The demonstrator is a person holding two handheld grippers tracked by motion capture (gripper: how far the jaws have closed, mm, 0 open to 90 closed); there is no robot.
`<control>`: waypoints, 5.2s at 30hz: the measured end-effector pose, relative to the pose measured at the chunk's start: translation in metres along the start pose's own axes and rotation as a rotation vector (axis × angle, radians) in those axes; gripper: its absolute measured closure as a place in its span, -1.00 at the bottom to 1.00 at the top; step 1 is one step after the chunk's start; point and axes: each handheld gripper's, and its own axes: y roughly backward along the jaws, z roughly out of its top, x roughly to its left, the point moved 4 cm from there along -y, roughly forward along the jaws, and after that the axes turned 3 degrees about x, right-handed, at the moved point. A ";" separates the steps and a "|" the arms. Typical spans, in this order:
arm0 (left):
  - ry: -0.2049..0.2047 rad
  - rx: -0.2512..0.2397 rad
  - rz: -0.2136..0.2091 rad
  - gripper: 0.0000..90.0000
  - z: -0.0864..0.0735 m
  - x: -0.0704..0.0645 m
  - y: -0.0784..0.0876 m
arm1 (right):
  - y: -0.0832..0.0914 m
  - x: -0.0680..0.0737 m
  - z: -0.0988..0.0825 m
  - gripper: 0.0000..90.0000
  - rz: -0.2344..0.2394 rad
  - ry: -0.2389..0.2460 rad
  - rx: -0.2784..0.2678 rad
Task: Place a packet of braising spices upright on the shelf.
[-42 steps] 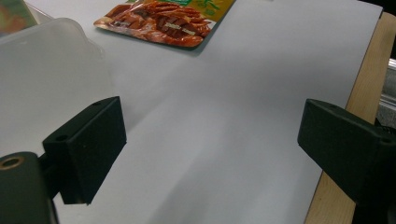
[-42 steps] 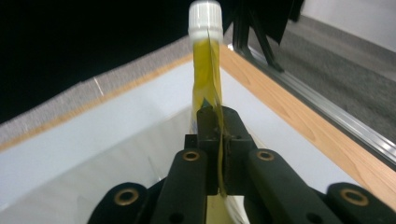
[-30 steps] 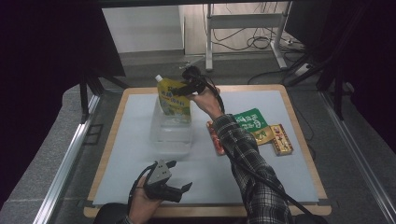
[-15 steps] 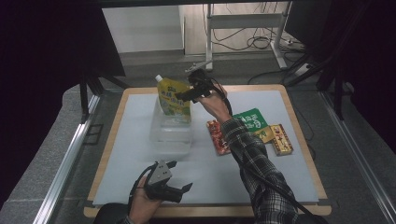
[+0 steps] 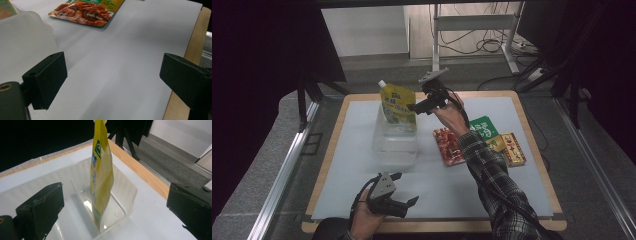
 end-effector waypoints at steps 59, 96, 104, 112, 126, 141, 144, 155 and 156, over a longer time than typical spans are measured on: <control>-0.017 0.015 -0.001 -0.86 -0.003 -0.003 -0.003 | 0.092 -0.024 -0.126 -0.99 -0.038 -0.097 0.070; -0.022 0.018 0.006 -0.86 -0.004 0.000 -0.001 | 0.116 -0.092 -0.211 -0.98 -0.174 -0.335 0.199; -0.028 0.022 0.007 -0.86 -0.004 -0.001 -0.001 | 0.106 -0.107 -0.229 -0.86 -0.175 -0.404 0.255; -0.032 0.026 0.008 -0.86 -0.004 -0.001 -0.002 | 0.101 -0.112 -0.239 -0.68 -0.127 -0.463 0.279; -0.041 0.034 0.008 -0.86 -0.005 -0.002 -0.003 | 0.097 -0.100 -0.225 -0.11 -0.046 -0.468 0.261; -0.051 0.040 0.017 -0.85 -0.005 -0.003 -0.003 | 0.105 -0.092 -0.218 0.97 -0.130 -0.365 0.297; -0.051 0.039 0.017 -0.85 -0.005 -0.003 -0.003 | 0.107 -0.090 -0.213 0.97 -0.142 -0.351 0.286; -0.048 0.036 0.020 -0.85 -0.005 -0.002 -0.003 | 0.119 -0.087 -0.195 0.97 -0.131 -0.335 0.211; -0.048 0.036 0.019 -0.85 -0.005 -0.002 -0.003 | 0.120 -0.086 -0.193 0.97 -0.135 -0.331 0.206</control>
